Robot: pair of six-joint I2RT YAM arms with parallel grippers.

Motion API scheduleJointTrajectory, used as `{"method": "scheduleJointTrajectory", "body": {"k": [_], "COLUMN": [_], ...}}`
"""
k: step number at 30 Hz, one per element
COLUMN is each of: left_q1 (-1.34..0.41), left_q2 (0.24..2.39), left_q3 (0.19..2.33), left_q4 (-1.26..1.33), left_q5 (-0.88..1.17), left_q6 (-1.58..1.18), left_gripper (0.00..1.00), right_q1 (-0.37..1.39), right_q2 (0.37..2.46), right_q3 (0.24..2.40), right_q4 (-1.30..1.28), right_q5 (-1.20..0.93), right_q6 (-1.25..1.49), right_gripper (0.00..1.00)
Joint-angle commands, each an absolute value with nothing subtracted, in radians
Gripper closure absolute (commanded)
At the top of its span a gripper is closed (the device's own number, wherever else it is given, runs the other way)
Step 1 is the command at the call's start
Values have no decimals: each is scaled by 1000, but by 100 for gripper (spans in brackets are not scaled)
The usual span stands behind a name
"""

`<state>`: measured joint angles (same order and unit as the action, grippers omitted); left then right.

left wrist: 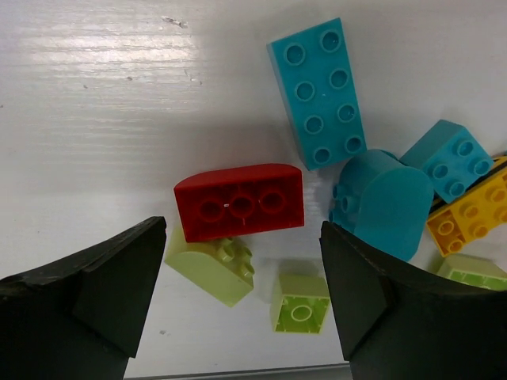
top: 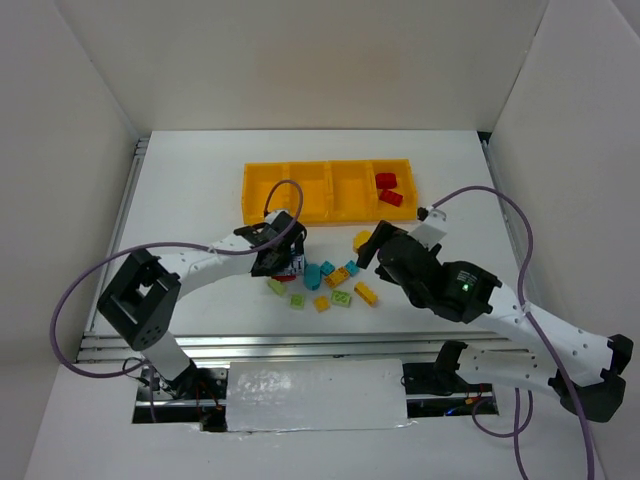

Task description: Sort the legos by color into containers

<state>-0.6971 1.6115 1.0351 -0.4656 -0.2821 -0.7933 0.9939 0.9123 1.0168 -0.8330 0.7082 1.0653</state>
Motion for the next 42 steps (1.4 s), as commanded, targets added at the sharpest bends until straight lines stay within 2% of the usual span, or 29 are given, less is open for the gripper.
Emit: {"method": "scheduleJointTrajectory", "body": {"k": [1, 13, 16, 19, 22, 24, 25, 27, 28, 31, 32, 34, 42], "left_q1": [-706, -710, -712, -710, -710, -710, -710, -712, -710, -712, -710, -712, -712], "left_q2": [1654, 1732, 1740, 1738, 1744, 1749, 1750, 1756, 1756, 1743, 1733, 1717, 1589], "left_q3": [1084, 1098, 1097, 1091, 1092, 1097, 1103, 1109, 1114, 1118, 1120, 1124, 1115], "left_q4": [-448, -446, -451, -443, -442, -440, -439, -443, -442, -440, -445, -449, -411], "left_q5": [-288, -331, -342, -348, -353, -351, -353, -357, -357, -357, -359, -362, -359], "left_q6": [-818, -827, -825, -822, -822, -819, -816, -818, -818, -812, -810, -802, -694], "left_gripper": [9, 13, 17, 24, 39, 46, 55, 66, 74, 84, 91, 98, 100], "right_q1": [988, 988, 989, 989, 989, 989, 988, 989, 989, 989, 989, 989, 921], "right_q2": [910, 882, 874, 865, 862, 862, 862, 862, 861, 859, 859, 859, 832], "right_q3": [1002, 969, 966, 962, 960, 960, 960, 960, 960, 954, 953, 953, 928], "right_q4": [-812, -776, -773, -773, -773, -773, -773, -775, -775, -772, -773, -773, -715], "right_q5": [710, 686, 686, 689, 689, 689, 689, 689, 689, 687, 689, 689, 618], "right_q6": [1032, 1009, 1006, 1006, 1006, 1006, 1006, 1006, 1005, 1002, 1003, 1006, 992], "right_gripper": [0, 0, 0, 0, 0, 0, 0, 0, 0, 0, 0, 0, 0]}}
